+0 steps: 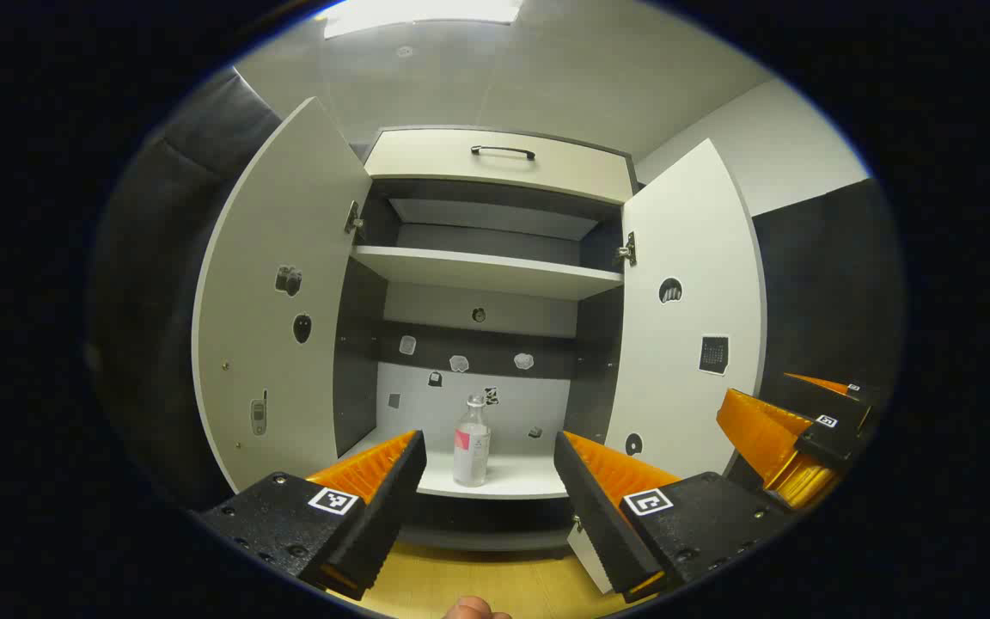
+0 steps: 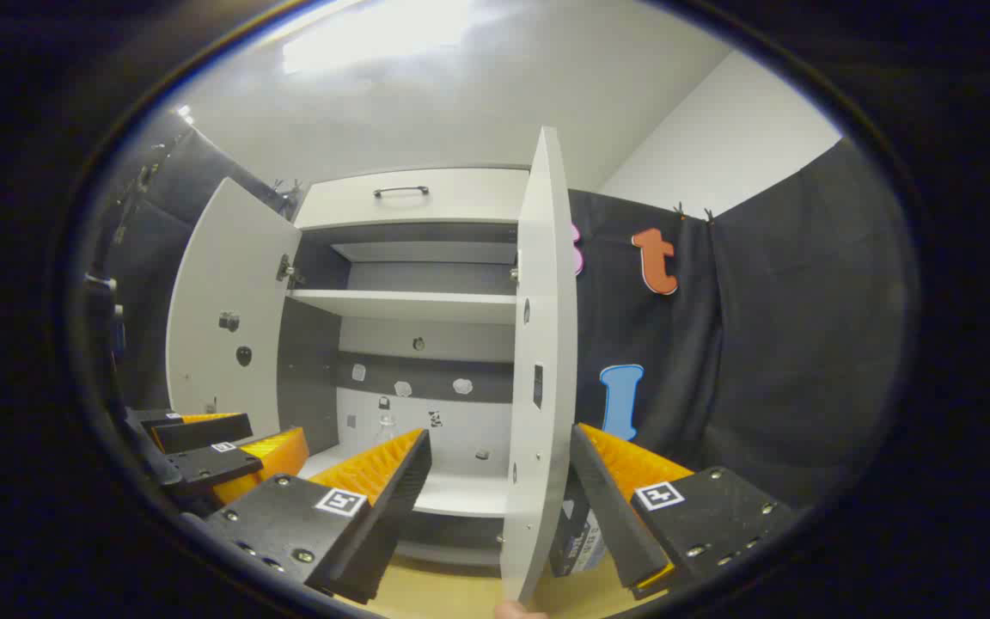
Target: Grasp the bottle in the cabinet with the left hand and place it on the coaster, then close the right door with the right hand and the left door with the left hand.
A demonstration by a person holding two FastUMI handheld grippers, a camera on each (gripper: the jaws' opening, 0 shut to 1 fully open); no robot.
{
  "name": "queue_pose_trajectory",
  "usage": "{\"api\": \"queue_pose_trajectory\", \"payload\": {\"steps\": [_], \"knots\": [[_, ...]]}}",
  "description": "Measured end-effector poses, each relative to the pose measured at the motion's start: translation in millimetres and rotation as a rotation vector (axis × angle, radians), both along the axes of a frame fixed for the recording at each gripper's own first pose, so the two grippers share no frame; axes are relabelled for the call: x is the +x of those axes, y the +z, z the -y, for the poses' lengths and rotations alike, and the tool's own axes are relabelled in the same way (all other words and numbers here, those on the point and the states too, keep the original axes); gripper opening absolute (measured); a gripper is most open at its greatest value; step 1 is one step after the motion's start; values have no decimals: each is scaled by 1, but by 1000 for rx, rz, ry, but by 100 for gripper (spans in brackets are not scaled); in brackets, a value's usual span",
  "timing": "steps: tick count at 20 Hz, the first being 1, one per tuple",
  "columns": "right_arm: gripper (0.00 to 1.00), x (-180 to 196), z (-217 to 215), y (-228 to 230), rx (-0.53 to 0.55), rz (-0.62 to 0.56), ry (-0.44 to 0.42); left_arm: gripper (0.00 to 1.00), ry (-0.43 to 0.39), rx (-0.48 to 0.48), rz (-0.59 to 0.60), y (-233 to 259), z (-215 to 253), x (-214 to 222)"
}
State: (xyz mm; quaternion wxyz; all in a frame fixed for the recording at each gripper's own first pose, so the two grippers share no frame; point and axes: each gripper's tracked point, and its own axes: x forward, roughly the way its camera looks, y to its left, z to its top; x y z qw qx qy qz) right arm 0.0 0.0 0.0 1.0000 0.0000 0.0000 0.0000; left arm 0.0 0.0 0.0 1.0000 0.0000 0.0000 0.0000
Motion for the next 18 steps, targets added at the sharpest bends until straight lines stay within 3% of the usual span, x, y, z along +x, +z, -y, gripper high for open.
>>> {"api": "queue_pose_trajectory", "payload": {"steps": [2, 3, 7, 8, 18], "knots": [[98, -1, -2, -2, 4, -4, 0, 96, 5, -6, -6, -1, -3, 0], [94, -2, -2, -1, 1, -7, 0, 96, 7, -8, -10, -1, -4, 0], [94, -6, 0, 1, 2, -6, -10, 96, 9, -12, -26, -6, -6, -1], [98, -7, 0, 0, 4, -5, -12, 96, 10, -11, -31, -9, -6, -2], [94, -13, 7, -3, -22, -21, -31, 96, 1, 31, -128, -29, -6, 6]]}}
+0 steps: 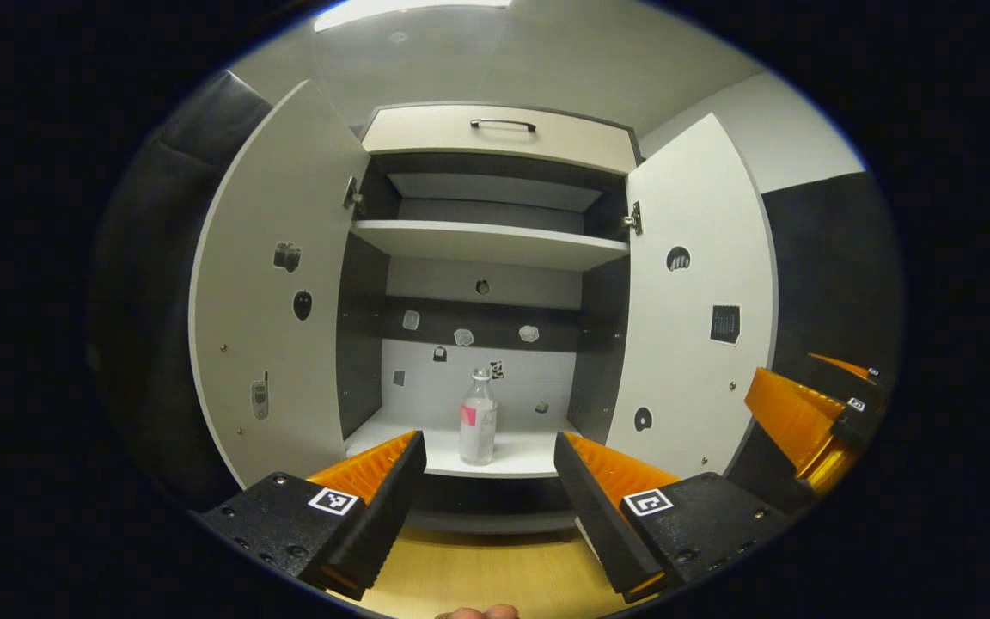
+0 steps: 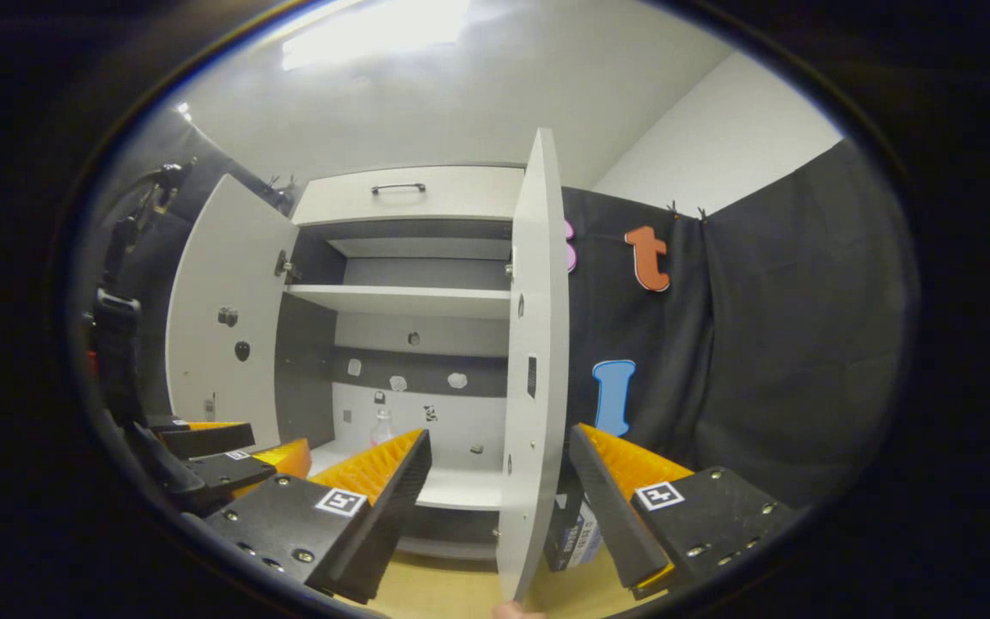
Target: Grasp the bottle in the cabinet with the left hand and place it on the coaster, then close the right door with the right hand and the left door with the left hand.
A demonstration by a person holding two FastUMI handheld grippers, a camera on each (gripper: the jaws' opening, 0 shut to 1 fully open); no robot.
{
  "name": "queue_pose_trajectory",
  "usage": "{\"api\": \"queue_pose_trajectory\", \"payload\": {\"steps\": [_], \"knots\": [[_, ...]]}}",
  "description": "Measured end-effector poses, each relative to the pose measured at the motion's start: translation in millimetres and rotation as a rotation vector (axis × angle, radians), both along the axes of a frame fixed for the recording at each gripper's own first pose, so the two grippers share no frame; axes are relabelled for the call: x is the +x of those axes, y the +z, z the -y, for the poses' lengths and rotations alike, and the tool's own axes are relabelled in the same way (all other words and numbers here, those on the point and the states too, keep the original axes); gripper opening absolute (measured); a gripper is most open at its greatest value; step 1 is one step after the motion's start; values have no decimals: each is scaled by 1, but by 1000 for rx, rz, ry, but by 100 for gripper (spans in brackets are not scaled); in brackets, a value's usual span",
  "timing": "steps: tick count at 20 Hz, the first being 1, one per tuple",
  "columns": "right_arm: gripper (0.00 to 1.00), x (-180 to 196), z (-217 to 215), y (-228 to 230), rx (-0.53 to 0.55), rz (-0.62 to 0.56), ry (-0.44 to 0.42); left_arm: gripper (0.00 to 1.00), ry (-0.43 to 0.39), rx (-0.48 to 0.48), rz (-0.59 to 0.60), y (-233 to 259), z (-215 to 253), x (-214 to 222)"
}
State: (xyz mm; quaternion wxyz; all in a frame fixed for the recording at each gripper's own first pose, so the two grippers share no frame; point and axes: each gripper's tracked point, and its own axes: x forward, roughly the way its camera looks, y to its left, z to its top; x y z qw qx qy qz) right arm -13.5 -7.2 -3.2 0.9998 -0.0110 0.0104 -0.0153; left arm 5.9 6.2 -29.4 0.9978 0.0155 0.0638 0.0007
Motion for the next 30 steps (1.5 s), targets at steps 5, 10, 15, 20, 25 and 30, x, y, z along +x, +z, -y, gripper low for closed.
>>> {"api": "queue_pose_trajectory", "payload": {"steps": [5, 10, 15, 20, 25, 30], "knots": [[94, -4, 15, 2, -19, 7, -40, 96, 2, 13, -80, -15, -16, 46], [98, -10, 43, 3, -56, 11, -133, 96, -10, 41, -166, -44, -30, 116], [98, -14, 74, 1, -94, 6, -239, 97, -33, 21, -260, -80, -33, 176], [98, -12, 96, -6, -113, -5, -328, 96, -41, 13, -304, -96, -34, 223], [98, -6, 104, -12, -92, -8, -374, 96, -19, 52, -298, -96, -42, 259], [98, 3, 104, -17, -103, -18, -388, 97, -10, 62, -353, -115, -45, 280]]}}
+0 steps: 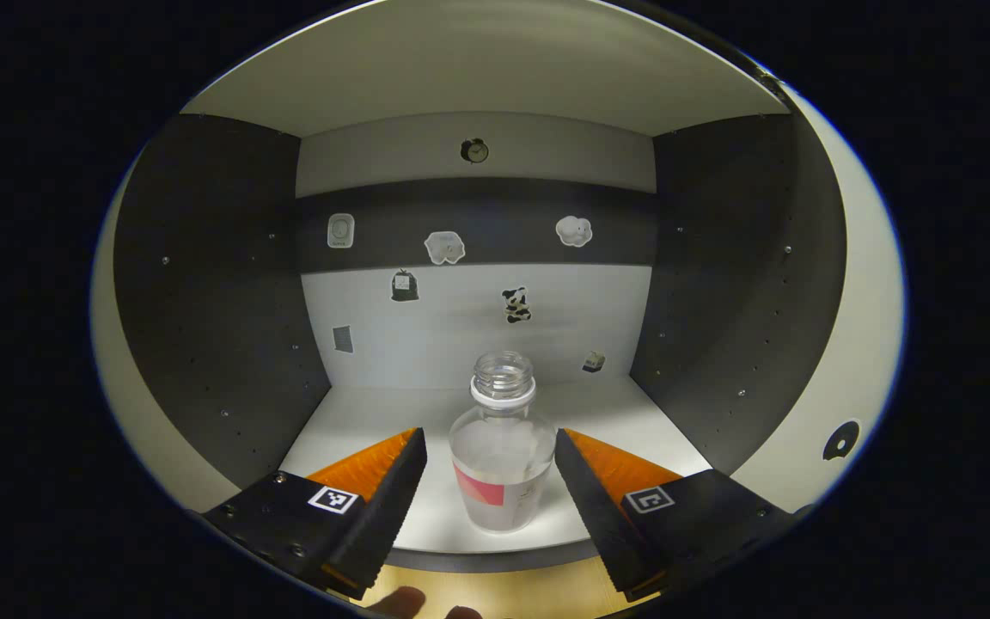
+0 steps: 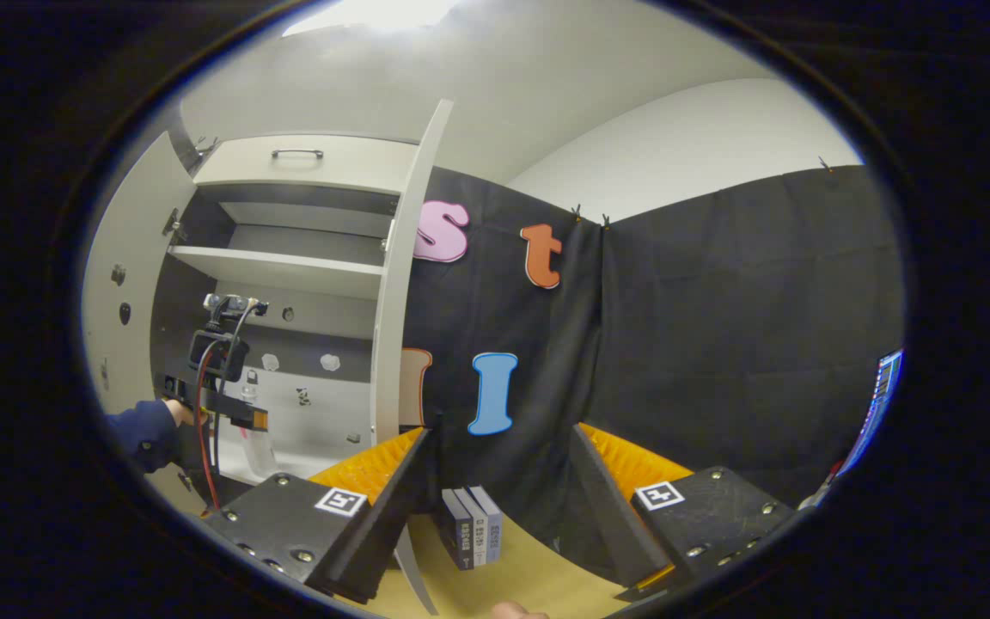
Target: Grasp the bottle in the cabinet with the left hand and place it on the coaster, then close the right door with the right hand and the left door with the left hand.
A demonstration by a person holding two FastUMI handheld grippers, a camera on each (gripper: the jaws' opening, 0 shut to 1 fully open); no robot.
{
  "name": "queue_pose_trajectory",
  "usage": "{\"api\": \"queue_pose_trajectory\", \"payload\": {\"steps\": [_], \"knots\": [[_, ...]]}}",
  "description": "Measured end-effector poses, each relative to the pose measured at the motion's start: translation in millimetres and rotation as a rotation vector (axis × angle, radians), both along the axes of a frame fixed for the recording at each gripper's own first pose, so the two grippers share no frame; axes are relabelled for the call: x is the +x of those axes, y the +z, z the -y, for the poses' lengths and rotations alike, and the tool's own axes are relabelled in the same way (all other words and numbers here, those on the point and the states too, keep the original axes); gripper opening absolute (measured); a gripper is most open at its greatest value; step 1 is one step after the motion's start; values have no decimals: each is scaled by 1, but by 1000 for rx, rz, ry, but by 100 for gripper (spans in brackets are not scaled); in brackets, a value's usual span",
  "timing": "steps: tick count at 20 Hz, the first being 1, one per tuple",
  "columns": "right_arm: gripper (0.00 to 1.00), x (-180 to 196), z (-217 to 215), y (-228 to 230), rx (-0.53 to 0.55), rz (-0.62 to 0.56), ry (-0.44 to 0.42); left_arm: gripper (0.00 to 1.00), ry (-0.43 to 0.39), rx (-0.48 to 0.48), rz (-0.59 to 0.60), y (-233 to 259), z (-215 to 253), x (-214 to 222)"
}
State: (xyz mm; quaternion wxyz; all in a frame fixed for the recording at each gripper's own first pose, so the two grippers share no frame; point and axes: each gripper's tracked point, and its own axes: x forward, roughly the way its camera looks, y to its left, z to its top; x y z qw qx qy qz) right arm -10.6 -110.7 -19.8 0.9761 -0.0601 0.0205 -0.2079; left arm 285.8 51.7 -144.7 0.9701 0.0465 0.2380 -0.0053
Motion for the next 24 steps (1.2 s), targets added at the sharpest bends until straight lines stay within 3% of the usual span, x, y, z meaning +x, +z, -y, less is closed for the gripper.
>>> {"api": "queue_pose_trajectory", "payload": {"steps": [4, 5, 6, 8, 9, 12, 13, 14, 24], "knots": [[98, 7, -2, -8, -3, -25, 5, 96, -12, 15, -42, -11, 2, 6], [98, 8, -3, -8, -6, -30, 6, 94, -6, 10, -42, -13, 3, 7], [98, 9, -2, -9, -10, -32, 7, 81, -17, 14, -42, -11, 3, 5], [94, 9, -5, -8, -10, -30, 18, 80, -17, 8, -44, -11, 2, 5], [98, 9, -7, -7, -9, -29, 26, 80, -15, 3, -42, -11, 2, 3], [98, 8, -7, -4, -7, -20, 39, 80, -13, -34, -41, -7, 1, -8], [94, 6, -7, -2, -2, -15, 46, 80, -15, -52, -35, -5, 1, -14], [98, 3, -8, -1, 2, -11, 54, 80, -19, -67, -33, -2, 1, -21], [98, -18, -17, 4, 19, 6, 162, 82, -41, -178, 7, 10, -1, -125]]}}
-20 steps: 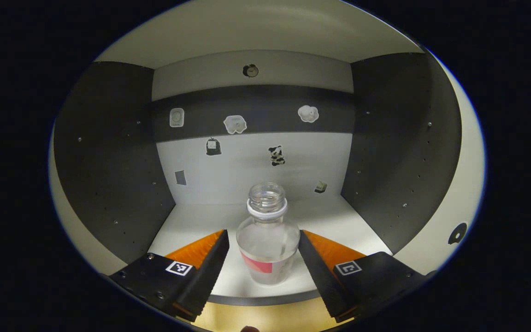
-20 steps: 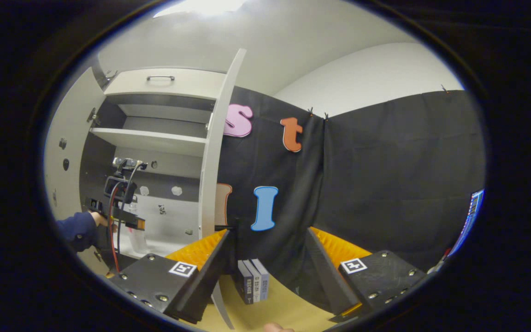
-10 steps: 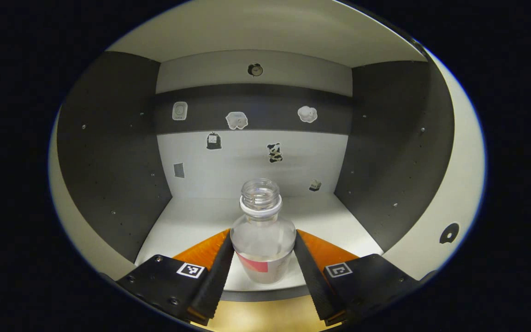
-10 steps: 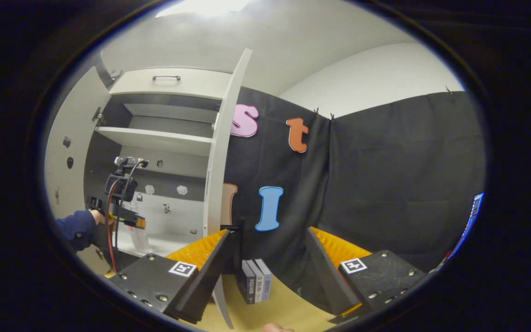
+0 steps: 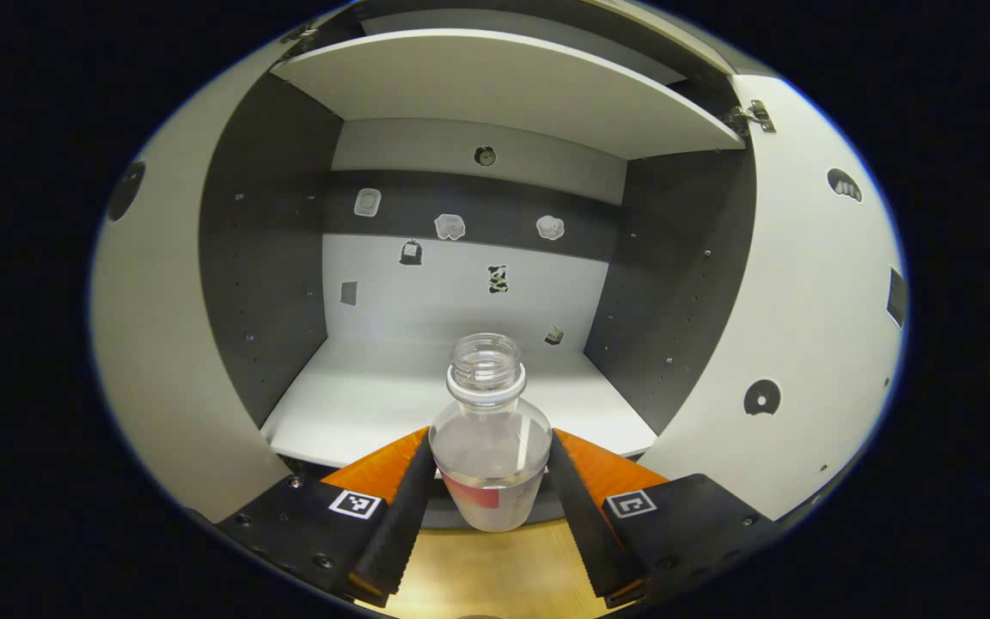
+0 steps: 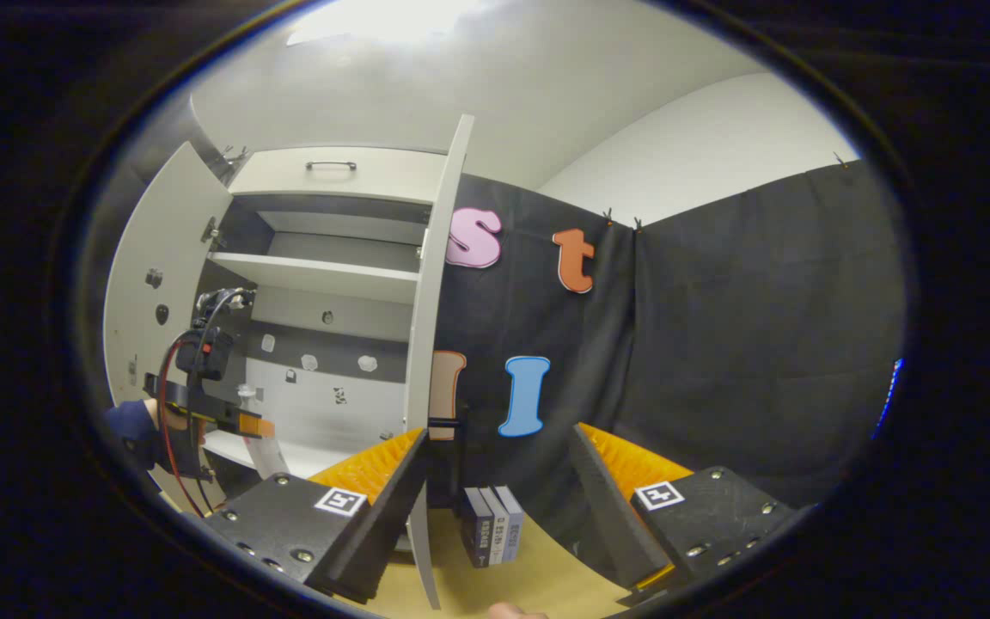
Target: Grasp the bottle in the cabinet with the left hand and place it on the coaster, then close the right door with the right hand and the left door with the left hand.
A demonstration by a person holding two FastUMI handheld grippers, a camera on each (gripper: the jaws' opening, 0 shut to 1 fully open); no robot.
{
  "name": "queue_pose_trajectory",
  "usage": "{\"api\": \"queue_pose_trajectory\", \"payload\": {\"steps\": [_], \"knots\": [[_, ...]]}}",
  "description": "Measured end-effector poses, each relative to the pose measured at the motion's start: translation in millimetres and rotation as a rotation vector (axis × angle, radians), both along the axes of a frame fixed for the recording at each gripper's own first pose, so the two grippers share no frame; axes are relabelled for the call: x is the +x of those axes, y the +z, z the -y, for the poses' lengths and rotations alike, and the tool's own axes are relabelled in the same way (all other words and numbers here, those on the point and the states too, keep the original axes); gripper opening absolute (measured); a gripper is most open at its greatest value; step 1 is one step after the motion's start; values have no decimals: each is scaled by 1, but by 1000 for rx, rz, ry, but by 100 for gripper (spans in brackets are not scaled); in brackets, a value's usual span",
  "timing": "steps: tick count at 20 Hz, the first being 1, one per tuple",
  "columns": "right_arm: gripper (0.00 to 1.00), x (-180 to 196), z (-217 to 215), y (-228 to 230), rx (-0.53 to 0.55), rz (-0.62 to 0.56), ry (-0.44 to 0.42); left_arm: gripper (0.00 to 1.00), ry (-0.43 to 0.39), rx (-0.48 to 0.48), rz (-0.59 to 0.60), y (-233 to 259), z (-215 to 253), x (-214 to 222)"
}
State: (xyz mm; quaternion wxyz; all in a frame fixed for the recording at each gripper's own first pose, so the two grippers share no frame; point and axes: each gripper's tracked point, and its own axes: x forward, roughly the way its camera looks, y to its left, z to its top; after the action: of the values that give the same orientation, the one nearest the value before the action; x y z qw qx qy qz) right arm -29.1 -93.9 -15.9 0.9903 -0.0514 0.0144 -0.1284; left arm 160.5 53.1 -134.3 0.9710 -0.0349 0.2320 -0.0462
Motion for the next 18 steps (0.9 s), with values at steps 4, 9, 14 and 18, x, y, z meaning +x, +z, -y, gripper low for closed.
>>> {"api": "queue_pose_trajectory", "payload": {"steps": [4, 9, 14, 18], "knots": [[98, -5, -11, -7, 24, -20, 60, 80, 27, -18, -30, -22, -15, -45], [98, -8, -19, -6, 28, -21, 115, 80, 90, -33, -101, -77, -35, -98], [98, -12, -24, -11, 33, -37, 148, 81, 128, -35, -227, -155, -50, -146], [98, -13, -26, -16, 28, -48, 160, 81, 156, -32, -275, -200, -60, -173]]}}
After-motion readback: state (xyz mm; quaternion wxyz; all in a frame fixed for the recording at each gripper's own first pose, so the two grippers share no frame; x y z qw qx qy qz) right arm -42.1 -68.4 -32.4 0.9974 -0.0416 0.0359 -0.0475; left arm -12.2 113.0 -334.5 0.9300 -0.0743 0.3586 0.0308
